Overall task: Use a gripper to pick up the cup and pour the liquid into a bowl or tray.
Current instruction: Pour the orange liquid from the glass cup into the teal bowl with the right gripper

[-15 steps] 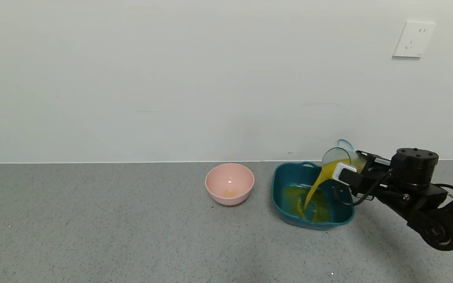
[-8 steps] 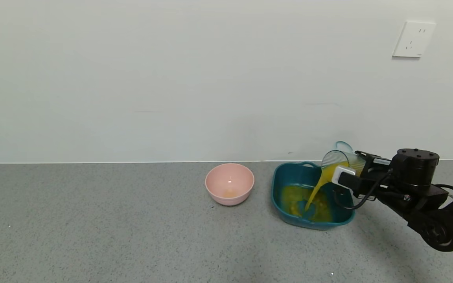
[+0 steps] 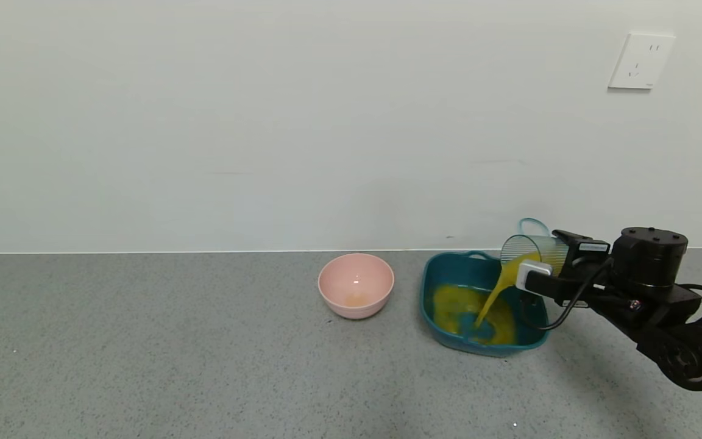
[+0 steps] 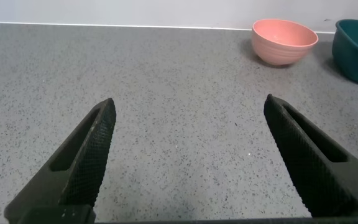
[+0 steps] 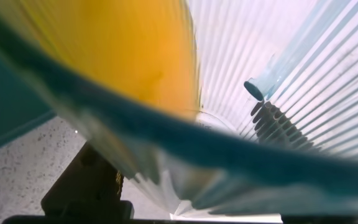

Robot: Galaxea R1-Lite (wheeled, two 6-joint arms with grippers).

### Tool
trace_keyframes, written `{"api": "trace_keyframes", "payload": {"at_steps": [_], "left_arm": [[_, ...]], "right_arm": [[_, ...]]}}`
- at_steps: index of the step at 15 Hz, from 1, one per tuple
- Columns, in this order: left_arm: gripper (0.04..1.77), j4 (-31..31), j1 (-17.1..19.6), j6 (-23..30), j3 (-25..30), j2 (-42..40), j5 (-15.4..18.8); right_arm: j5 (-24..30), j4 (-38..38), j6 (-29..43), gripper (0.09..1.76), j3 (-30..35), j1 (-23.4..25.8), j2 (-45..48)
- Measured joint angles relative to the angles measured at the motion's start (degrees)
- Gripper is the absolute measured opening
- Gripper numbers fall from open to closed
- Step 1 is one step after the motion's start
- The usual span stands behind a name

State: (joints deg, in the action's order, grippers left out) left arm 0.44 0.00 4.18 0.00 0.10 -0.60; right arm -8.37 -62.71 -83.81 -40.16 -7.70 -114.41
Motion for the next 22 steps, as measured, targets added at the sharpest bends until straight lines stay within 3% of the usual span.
{"api": "trace_keyframes", "payload": {"at_steps": [22], "left_arm": [[1.72, 0.0, 0.0, 0.0, 0.0, 0.0, 0.0]], "right_arm": [[-2.9, -0.2, -21.8, 1.33, 0.3, -1.3, 0.9]]}}
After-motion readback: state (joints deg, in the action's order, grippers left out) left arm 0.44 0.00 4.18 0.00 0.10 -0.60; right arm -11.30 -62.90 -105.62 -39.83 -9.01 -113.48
